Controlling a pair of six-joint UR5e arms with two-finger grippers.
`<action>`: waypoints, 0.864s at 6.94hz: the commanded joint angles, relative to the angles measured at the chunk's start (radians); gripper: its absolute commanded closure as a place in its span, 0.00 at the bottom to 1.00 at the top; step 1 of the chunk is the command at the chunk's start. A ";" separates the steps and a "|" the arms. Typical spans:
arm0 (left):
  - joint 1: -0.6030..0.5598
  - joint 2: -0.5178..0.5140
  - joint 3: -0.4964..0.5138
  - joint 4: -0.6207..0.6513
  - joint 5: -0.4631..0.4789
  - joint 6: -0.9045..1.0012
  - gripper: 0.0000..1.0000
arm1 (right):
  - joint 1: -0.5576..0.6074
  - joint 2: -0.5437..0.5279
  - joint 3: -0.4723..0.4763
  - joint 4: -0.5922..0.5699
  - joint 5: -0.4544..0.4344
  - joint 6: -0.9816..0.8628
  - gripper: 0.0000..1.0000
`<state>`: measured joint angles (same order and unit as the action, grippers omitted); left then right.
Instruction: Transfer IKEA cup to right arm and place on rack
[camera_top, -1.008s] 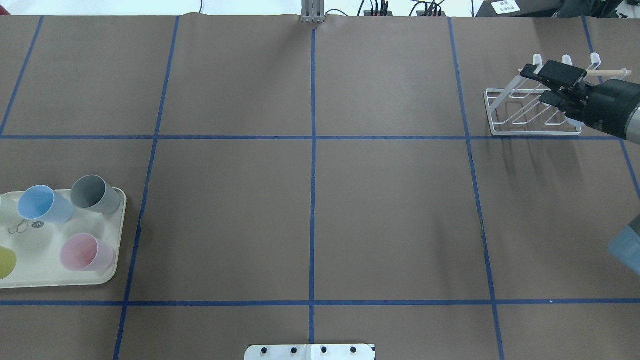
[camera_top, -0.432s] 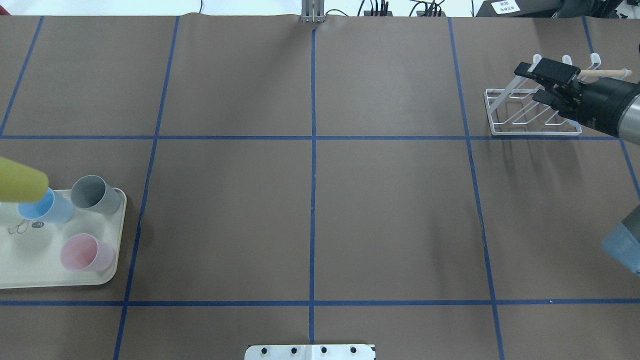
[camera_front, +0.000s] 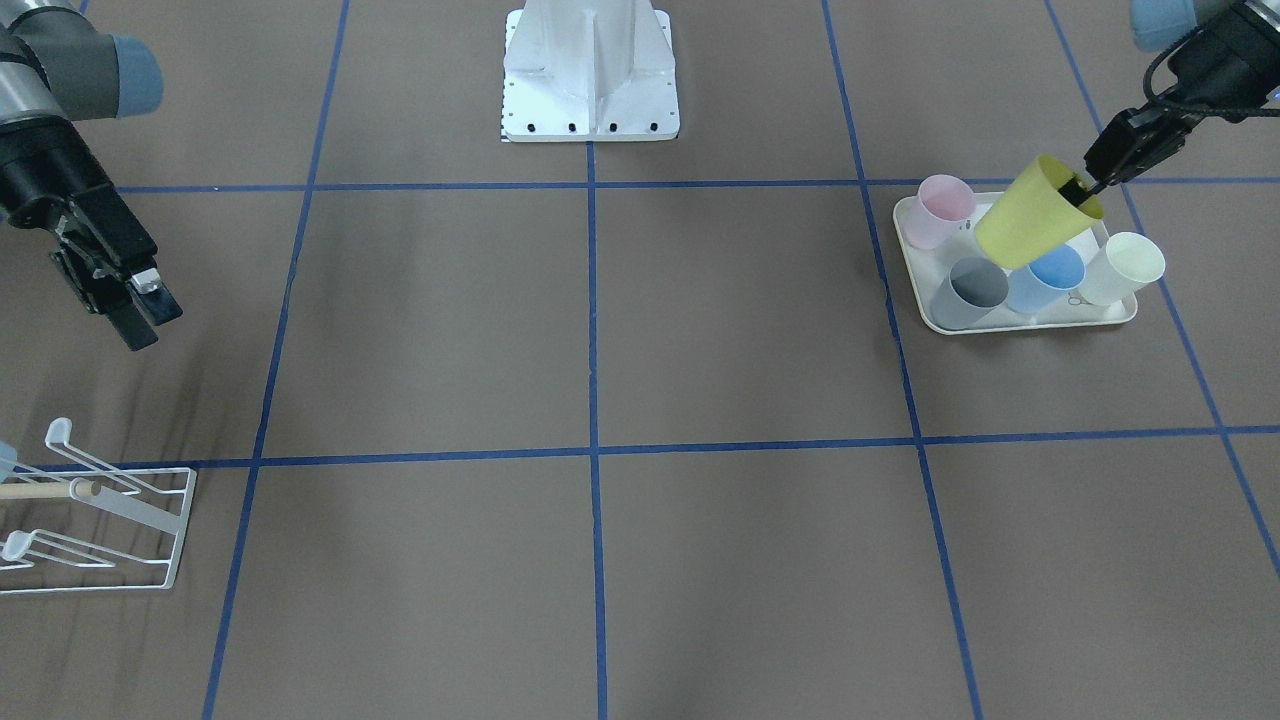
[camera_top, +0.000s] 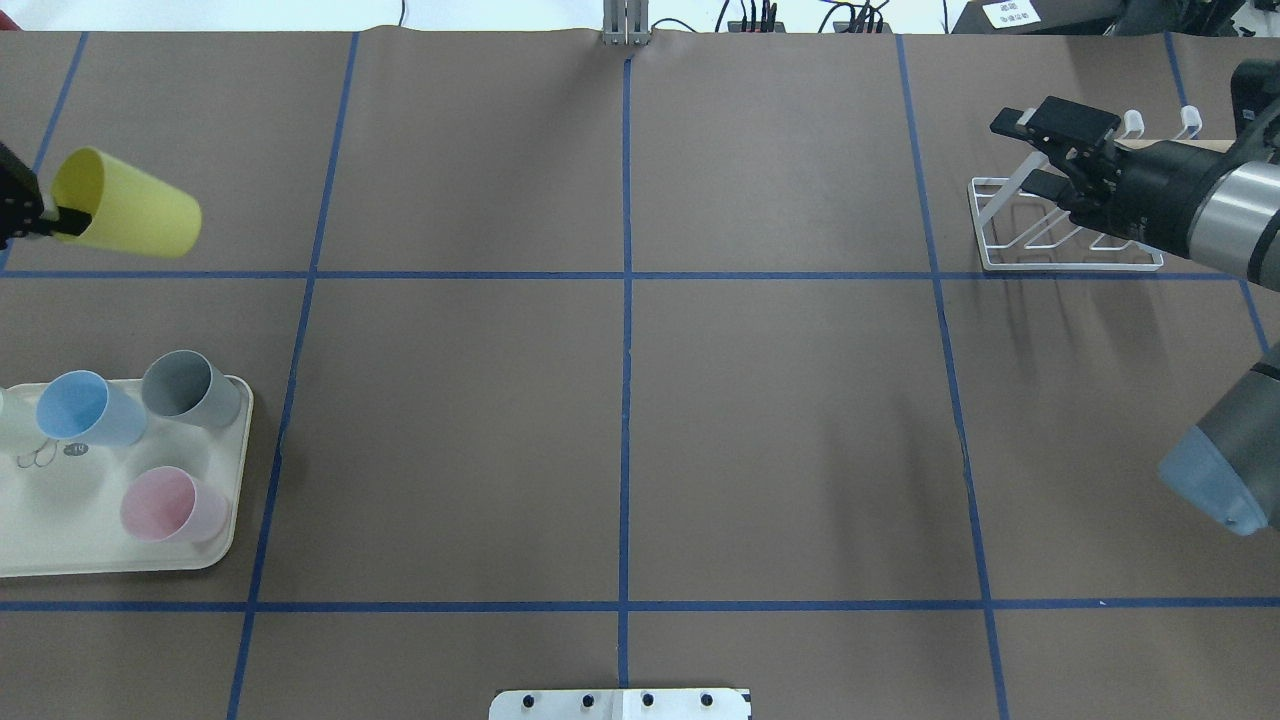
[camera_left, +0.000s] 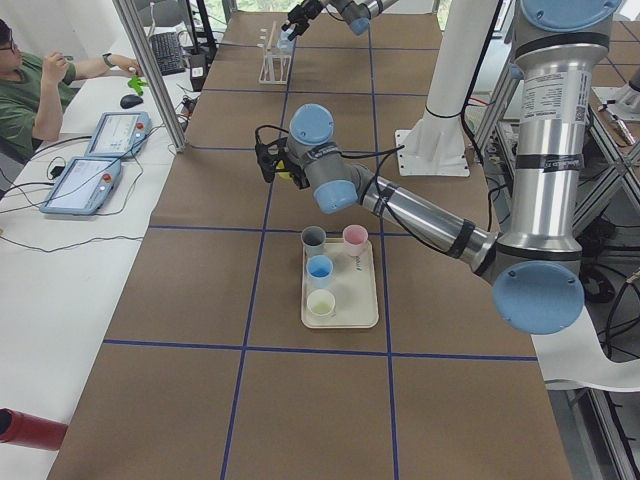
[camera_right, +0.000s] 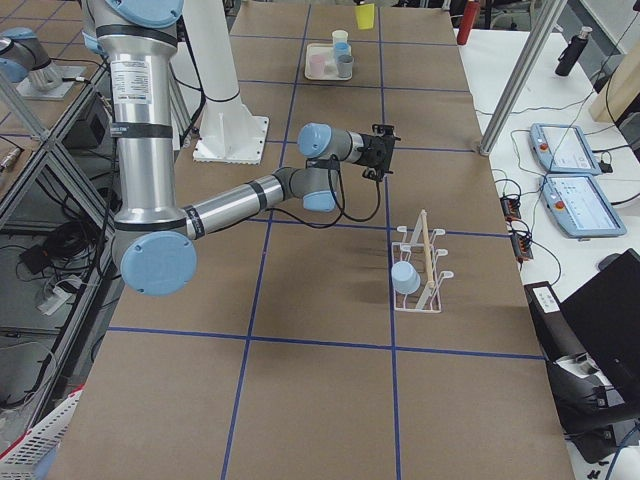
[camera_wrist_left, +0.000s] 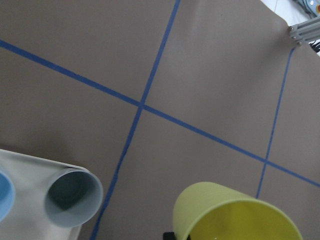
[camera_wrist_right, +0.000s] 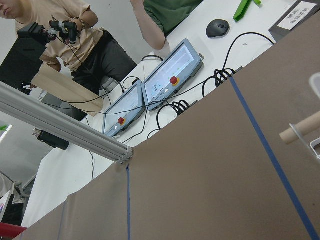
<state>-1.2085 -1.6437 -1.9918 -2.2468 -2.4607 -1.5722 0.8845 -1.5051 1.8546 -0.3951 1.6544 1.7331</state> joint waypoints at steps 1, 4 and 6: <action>0.085 -0.140 0.017 -0.052 0.171 -0.257 1.00 | -0.025 0.089 -0.012 0.001 -0.001 0.083 0.01; 0.303 -0.235 0.096 -0.395 0.520 -0.680 1.00 | -0.059 0.166 -0.008 0.008 0.002 0.212 0.01; 0.450 -0.313 0.099 -0.479 0.763 -0.828 1.00 | -0.085 0.196 -0.012 0.042 0.002 0.267 0.01</action>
<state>-0.8498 -1.9060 -1.8973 -2.6702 -1.8503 -2.3031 0.8159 -1.3309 1.8439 -0.3694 1.6566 1.9690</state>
